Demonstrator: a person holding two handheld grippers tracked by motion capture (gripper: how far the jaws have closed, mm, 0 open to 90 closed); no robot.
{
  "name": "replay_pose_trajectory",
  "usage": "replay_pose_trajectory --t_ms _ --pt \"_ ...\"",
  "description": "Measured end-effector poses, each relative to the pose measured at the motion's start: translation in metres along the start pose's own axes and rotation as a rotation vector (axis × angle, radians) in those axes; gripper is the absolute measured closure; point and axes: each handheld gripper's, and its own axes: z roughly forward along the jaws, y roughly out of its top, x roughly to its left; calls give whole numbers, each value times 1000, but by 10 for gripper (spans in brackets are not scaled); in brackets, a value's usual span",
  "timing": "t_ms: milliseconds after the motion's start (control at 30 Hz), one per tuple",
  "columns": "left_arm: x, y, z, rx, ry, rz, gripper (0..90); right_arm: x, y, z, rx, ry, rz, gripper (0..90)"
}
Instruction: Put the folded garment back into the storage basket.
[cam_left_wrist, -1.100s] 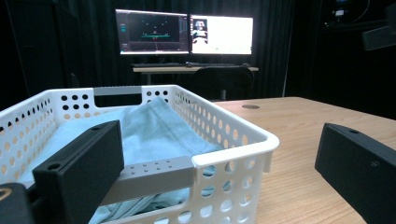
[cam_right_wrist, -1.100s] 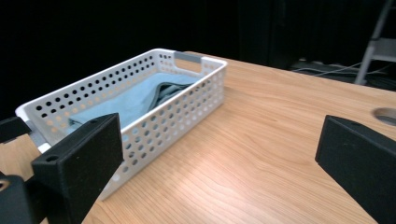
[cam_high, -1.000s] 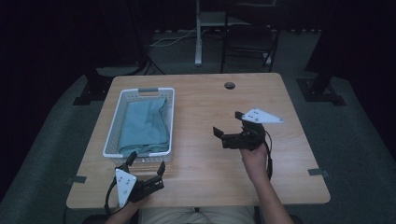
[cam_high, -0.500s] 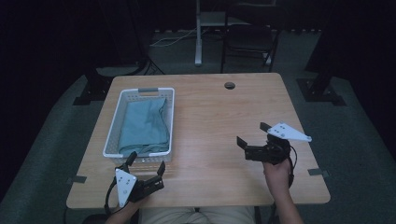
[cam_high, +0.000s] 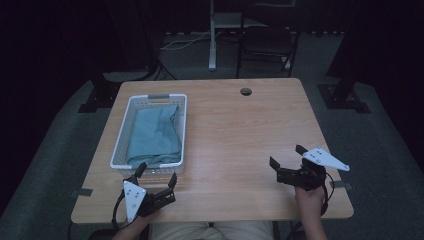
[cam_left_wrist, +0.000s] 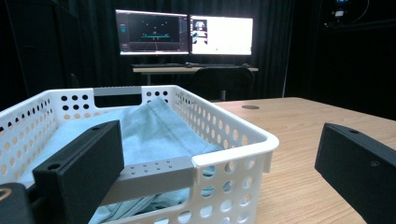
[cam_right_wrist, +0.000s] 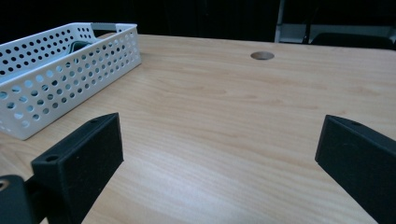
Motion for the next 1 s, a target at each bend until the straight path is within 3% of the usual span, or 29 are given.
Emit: replay_pose_trajectory --t_ms 67,133,233,367,567,700,833,1000 --pt "0 0 0 -1 -1 0 26 -2 -6 -2 -4 -17 6 10" --pt "0 0 0 -1 -1 -1 26 -4 -12 -2 -3 2 18 10" --pt "0 0 0 -1 -2 -1 26 -3 -23 -2 -7 -8 -6 10" --pt "0 0 0 -1 -3 -1 25 -2 -32 -2 0 -54 -21 10" --pt "0 0 0 -2 -6 -3 26 -10 -43 2 19 -47 19 10" --pt "1 0 -1 -4 -9 -3 26 -9 -44 5 22 -35 6 10" --pt "1 0 -1 -4 -14 -3 26 -10 -45 9 32 -43 24 10" --pt "1 0 -1 -2 -18 -1 26 -7 -45 13 51 -62 -10 9"
